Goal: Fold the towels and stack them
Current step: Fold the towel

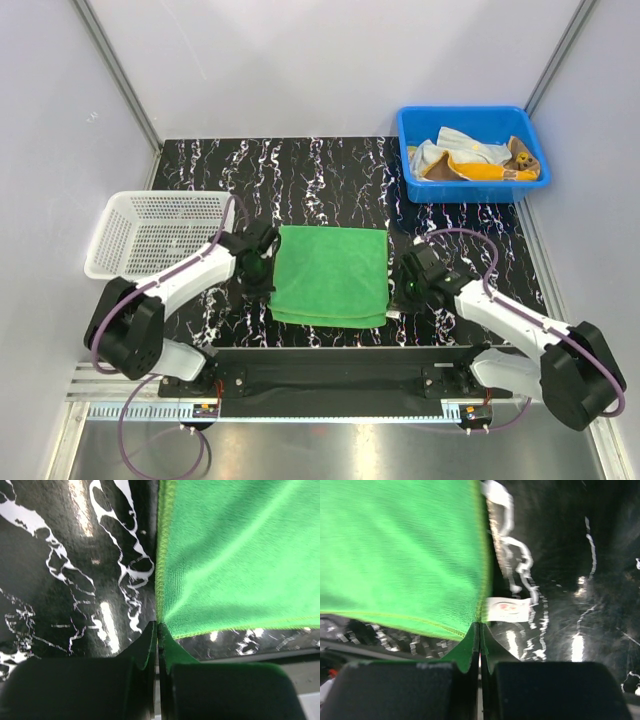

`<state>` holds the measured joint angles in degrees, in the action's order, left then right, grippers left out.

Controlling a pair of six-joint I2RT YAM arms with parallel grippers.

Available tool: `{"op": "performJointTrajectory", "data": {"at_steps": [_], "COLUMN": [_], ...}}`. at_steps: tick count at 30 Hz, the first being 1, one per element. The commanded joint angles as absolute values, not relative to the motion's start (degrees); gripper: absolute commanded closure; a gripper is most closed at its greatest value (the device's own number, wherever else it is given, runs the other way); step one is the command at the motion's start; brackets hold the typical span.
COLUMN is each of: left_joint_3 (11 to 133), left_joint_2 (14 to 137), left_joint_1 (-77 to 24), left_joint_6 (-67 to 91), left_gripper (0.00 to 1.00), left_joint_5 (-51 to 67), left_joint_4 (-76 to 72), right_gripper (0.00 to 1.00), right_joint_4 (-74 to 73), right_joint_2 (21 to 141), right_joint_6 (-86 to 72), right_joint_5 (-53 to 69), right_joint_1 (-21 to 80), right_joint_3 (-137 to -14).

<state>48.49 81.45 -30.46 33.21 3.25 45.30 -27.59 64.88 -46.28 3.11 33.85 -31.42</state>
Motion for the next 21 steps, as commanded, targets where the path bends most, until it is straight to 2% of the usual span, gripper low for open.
{"op": "performJointTrajectory", "data": {"at_steps": [1,7,11,15,21], "left_joint_3": [53.4,50.5,43.5,37.9,39.0], "left_joint_2": [76.1,71.2,69.3,71.3,72.6], "left_joint_1": [-30.4,-31.5,-32.2,-32.7,-33.2], "left_joint_6": [35.0,38.9,41.3,41.7,42.5], "left_gripper": [1.00,1.00,1.00,1.00,1.00], "left_joint_5": [5.6,8.6,8.8,6.0,2.0], "left_joint_4": [48.0,48.6,44.1,42.2,43.3], "right_gripper": [1.00,1.00,1.00,1.00,1.00], "right_joint_4": [-32.2,-39.0,-34.9,-30.1,-27.3], "right_joint_2": [62.1,56.6,52.1,53.5,54.6], "right_joint_6": [-44.8,-44.6,-47.6,-49.0,-50.1], "right_joint_5": [3.6,4.6,6.7,8.3,7.5], "right_joint_1": [34.5,34.5,34.5,34.5,34.5], "right_joint_3": [-38.0,-38.2,-31.5,-26.6,-23.4]}}
